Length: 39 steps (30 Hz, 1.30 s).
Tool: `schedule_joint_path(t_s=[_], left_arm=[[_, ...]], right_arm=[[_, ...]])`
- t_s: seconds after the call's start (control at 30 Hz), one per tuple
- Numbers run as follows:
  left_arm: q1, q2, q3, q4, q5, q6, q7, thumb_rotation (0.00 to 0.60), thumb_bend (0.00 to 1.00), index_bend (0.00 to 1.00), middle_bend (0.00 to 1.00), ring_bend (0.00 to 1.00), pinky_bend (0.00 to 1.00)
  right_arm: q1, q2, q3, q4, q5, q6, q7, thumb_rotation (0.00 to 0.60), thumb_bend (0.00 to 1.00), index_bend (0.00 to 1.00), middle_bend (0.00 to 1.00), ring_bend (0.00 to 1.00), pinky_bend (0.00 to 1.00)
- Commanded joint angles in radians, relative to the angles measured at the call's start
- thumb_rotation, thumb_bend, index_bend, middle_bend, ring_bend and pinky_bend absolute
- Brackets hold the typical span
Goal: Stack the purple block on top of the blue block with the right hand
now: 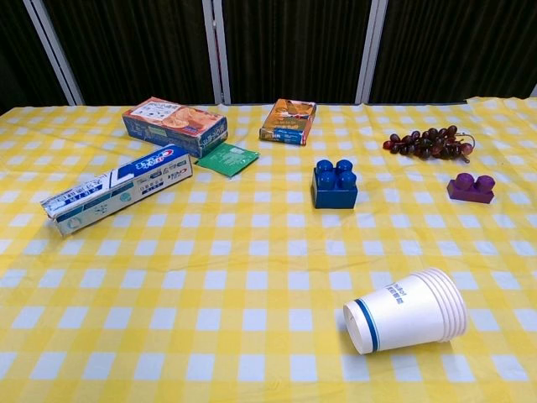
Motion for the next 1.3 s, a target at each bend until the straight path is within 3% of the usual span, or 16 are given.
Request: schedule_joint_path(t_s=[0.03, 0.43, 0.8, 0.97, 1.13, 1.3], left_arm=[[0.0, 0.001, 0.0, 0.0, 0.0, 0.0, -0.001, 0.6, 0.0, 0.12, 0.0, 0.0, 0.04], [-0.004, -0.004, -0.002, -0.002, 0.007, -0.004, 0.005, 0.6, 0.0, 0.12, 0.0, 0.0, 0.04], [0.003, 0.003, 0.005, -0.008, 0.018, 0.006, -0.003, 0.6, 0.0, 0.12, 0.0, 0.0, 0.04], [0.004, 0.004, 0.003, -0.011, 0.007, 0.004, -0.005, 0.6, 0.0, 0.12, 0.0, 0.0, 0.04], [-0.001, -0.002, -0.002, -0.014, -0.003, -0.005, 0.014, 0.6, 0.0, 0.12, 0.0, 0.0, 0.04], [-0.003, -0.008, -0.008, -0.019, -0.026, -0.011, 0.038, 0.6, 0.0, 0.12, 0.0, 0.0, 0.04]], right_arm=[[-0.001, 0.0, 0.0, 0.0, 0.001, 0.0, -0.002, 0.6, 0.31, 0.19, 0.0, 0.03, 0.0], [-0.013, 0.004, -0.004, 0.006, -0.001, 0.017, 0.007, 0.6, 0.31, 0.19, 0.0, 0.03, 0.0], [0.014, -0.007, -0.009, 0.014, -0.005, -0.035, -0.012, 0.6, 0.31, 0.19, 0.0, 0.03, 0.0], [0.11, 0.017, 0.017, -0.024, -0.01, -0.163, -0.001, 0.6, 0.31, 0.21, 0.0, 0.03, 0.0], [0.237, 0.046, 0.096, -0.089, 0.086, -0.335, -0.083, 0.6, 0.31, 0.25, 0.0, 0.03, 0.0], [0.359, 0.043, 0.153, -0.086, 0.201, -0.519, -0.093, 0.6, 0.31, 0.26, 0.0, 0.03, 0.0]])
